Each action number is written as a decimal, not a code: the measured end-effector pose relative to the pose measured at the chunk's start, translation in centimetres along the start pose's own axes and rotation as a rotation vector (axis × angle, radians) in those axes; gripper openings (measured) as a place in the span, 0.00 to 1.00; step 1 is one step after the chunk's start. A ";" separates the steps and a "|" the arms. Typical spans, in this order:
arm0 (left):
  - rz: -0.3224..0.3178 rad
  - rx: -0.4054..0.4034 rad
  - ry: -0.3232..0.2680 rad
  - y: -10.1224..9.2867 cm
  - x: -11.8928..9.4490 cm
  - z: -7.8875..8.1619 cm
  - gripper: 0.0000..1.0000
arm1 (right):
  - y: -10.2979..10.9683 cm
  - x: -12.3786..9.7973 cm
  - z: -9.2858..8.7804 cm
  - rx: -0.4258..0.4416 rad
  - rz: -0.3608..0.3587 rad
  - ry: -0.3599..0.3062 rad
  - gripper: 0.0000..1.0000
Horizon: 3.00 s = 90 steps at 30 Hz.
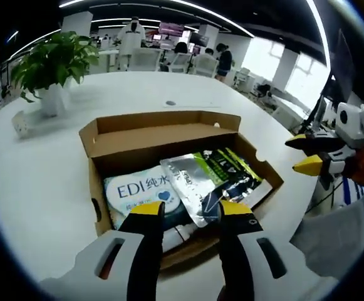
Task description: Operate the shoe box by opening the lid, removing the specified soft item, and placing it in the target area until the item is outside and the box remains undamaged.
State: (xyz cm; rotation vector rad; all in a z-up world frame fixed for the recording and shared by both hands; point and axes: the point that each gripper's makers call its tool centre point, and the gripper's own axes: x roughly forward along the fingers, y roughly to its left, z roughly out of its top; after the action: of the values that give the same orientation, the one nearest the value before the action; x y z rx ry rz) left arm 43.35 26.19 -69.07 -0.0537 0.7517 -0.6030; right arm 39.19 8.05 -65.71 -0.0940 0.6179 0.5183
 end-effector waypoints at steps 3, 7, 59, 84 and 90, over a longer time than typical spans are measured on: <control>0.001 -0.023 0.016 0.0 0.5 -0.4 0.33 | 0.3 -0.2 -0.4 -0.001 0.001 0.006 0.55; 0.004 -0.041 0.058 0.1 1.3 -0.8 0.31 | 0.7 -0.4 -0.7 0.000 0.006 0.010 0.56; 0.074 -0.158 0.239 1.4 2.5 -4.1 0.01 | 2.8 6.9 0.0 0.124 0.132 0.125 0.50; 0.059 -0.157 0.261 1.7 2.8 -4.7 0.01 | 2.5 10.1 -0.5 0.204 0.172 0.195 0.44; 0.058 -0.154 0.263 1.7 2.9 -4.7 0.01 | 2.5 10.6 -0.6 0.228 0.183 0.209 0.41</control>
State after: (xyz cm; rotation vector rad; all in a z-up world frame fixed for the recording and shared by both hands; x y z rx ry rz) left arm 42.76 26.86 -74.74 -0.0956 1.0510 -0.5006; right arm 45.02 14.70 -72.16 0.1273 0.8910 0.6160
